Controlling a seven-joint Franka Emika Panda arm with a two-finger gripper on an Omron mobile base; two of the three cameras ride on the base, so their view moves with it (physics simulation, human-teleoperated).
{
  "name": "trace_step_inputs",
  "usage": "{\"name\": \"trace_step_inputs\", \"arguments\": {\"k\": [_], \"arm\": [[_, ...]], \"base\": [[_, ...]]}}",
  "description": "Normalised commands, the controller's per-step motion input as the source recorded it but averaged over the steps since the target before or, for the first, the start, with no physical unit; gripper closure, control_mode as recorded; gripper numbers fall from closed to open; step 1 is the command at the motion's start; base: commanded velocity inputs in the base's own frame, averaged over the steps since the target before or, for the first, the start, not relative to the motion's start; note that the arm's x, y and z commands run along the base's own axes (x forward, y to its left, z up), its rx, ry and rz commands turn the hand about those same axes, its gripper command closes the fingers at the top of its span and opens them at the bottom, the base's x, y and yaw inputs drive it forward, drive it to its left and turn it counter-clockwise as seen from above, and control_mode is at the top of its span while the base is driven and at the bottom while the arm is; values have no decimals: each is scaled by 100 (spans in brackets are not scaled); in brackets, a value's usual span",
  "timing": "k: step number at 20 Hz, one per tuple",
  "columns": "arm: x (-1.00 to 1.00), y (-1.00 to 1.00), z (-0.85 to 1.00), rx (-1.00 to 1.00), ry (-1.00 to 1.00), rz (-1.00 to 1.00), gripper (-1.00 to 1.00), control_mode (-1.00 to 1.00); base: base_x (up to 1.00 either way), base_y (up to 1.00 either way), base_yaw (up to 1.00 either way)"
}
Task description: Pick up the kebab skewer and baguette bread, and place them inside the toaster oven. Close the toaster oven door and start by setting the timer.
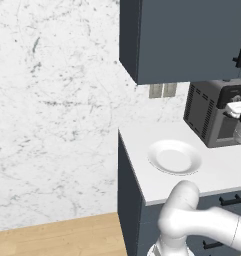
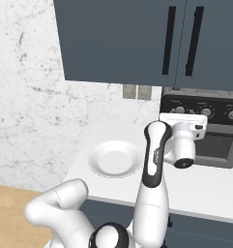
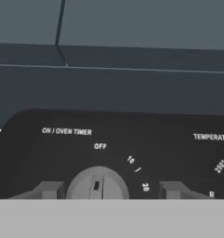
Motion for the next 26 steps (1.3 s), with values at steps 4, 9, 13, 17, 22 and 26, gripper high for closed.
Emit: {"name": "trace_step_inputs", "arguments": {"k": [4, 9, 13, 17, 22, 26], "arm": [[0, 47, 0, -5, -13, 0, 100, -100], [0, 38, 0, -3, -7, 0, 100, -100], [5, 16, 2, 0, -1, 0, 100, -100], [16, 0, 5, 0, 0, 0, 100, -100], [15, 4, 4, 0, 0, 0, 100, -100], [13, 11, 0, 0, 0, 0, 100, -100]], "base": [[0, 0, 0], [0, 0, 0], [0, 0, 0], [0, 0, 0], [0, 0, 0], [0, 0, 0]]}}
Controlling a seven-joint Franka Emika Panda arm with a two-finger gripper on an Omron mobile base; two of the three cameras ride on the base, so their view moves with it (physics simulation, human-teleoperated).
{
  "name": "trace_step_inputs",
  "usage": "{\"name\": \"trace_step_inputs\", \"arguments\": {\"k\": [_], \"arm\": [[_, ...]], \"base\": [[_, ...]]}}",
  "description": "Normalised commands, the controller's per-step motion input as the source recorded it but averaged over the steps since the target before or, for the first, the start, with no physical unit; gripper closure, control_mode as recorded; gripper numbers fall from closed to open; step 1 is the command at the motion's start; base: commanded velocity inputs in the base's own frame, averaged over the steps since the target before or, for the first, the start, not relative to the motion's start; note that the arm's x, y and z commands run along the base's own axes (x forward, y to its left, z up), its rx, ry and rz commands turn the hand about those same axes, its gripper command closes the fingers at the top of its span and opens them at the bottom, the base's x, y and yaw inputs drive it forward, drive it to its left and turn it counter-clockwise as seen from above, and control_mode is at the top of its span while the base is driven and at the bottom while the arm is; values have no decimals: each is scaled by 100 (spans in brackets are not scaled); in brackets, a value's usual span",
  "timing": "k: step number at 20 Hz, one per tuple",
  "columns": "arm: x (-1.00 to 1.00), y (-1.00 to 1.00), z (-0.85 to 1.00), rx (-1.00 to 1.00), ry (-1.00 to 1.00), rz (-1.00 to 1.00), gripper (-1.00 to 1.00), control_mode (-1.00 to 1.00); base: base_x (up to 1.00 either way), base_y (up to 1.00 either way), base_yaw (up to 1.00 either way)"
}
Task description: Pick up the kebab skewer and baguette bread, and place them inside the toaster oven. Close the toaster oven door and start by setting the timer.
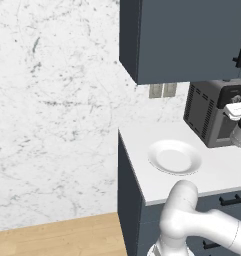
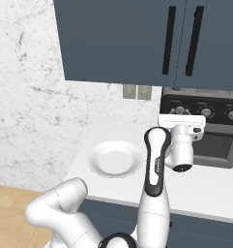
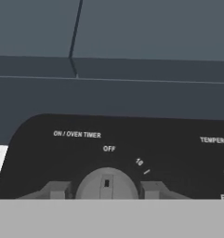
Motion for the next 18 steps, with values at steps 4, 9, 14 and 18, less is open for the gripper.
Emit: {"name": "trace_step_inputs", "arguments": {"k": [4, 9, 14, 18], "arm": [[14, 15, 0, 2, 0, 0, 100, -100], [19, 14, 0, 6, 0, 0, 100, -100], [20, 15, 0, 10, 0, 0, 100, -100], [26, 20, 0, 11, 0, -1, 100, -100]], "base": [[0, 0, 0], [0, 0, 0], [0, 0, 0], [0, 0, 0]]}}
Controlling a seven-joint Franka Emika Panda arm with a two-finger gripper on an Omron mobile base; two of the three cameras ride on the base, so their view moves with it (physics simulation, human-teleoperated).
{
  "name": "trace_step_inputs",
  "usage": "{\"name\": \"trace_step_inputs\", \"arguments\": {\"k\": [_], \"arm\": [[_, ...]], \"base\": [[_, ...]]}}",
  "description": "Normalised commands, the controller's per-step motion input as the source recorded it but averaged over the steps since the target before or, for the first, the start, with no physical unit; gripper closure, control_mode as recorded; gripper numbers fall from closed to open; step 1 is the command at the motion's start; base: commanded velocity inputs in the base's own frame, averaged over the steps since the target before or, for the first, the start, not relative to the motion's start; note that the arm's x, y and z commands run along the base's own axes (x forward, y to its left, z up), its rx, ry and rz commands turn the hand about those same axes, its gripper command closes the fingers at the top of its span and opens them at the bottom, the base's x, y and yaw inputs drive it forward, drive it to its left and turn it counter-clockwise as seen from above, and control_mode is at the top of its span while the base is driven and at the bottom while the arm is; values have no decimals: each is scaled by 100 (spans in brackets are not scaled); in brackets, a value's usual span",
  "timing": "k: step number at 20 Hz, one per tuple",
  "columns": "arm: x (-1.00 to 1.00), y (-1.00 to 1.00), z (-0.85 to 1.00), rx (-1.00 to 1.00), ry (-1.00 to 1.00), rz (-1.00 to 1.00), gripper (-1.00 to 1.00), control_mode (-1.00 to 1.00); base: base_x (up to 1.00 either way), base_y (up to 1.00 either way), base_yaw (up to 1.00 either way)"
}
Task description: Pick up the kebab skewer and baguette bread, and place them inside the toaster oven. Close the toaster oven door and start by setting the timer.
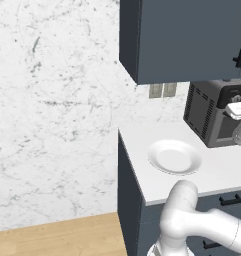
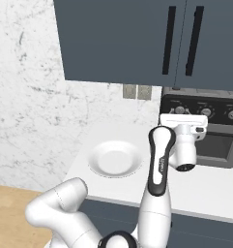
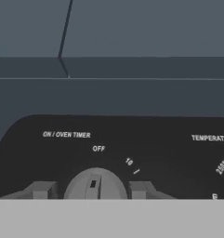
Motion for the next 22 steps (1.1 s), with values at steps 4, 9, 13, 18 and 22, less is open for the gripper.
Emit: {"name": "trace_step_inputs", "arguments": {"k": [4, 9, 13, 18, 22], "arm": [[30, 24, 0, 12, 0, -7, 100, -100], [31, 30, 0, 13, 0, -10, 100, -100], [33, 32, 0, 11, 0, -12, 100, -100], [29, 19, 0, 12, 0, -11, 100, -100], [29, 23, 0, 12, 0, -15, 100, -100]], "base": [[0, 0, 0], [0, 0, 0], [0, 0, 0], [0, 0, 0], [0, 0, 0]]}}
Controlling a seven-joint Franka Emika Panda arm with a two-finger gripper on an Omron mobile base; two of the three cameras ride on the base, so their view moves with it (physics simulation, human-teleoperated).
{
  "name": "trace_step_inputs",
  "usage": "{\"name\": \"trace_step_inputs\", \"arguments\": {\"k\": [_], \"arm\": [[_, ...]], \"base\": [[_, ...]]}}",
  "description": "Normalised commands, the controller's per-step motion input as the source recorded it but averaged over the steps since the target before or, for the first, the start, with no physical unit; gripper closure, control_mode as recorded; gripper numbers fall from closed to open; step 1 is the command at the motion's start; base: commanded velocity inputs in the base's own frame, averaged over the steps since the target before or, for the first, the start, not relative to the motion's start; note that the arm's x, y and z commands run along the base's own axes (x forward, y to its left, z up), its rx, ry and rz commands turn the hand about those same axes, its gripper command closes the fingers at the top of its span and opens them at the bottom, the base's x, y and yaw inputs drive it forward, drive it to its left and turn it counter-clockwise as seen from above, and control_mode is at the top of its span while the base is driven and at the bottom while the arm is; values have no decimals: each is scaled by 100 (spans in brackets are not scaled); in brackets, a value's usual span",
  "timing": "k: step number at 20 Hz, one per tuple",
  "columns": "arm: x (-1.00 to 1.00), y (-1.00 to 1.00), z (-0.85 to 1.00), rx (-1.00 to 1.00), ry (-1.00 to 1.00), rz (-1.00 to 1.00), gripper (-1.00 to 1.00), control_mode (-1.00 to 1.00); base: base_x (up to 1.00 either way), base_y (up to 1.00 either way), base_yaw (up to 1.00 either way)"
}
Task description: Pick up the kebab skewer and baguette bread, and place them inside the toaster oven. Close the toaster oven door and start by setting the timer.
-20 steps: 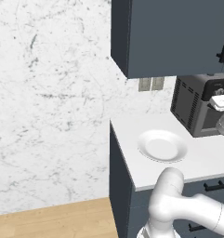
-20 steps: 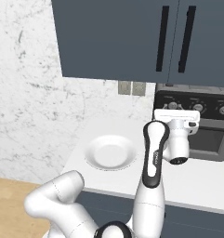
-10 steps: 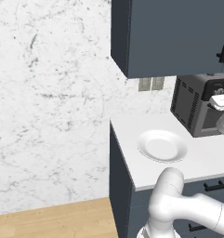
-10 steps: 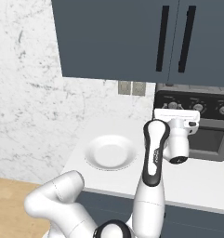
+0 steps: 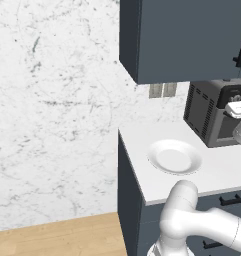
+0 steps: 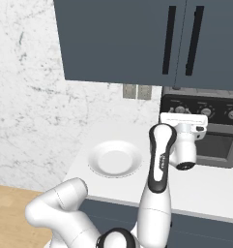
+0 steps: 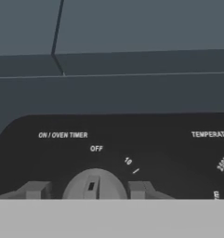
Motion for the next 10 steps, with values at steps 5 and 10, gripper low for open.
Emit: {"name": "trace_step_inputs", "arguments": {"k": [5, 10], "arm": [[30, 31, -1, 5, 0, -21, 100, -100], [24, 10, -10, 3, 0, -20, 100, -100]], "base": [[0, 0, 0], [0, 0, 0]]}}
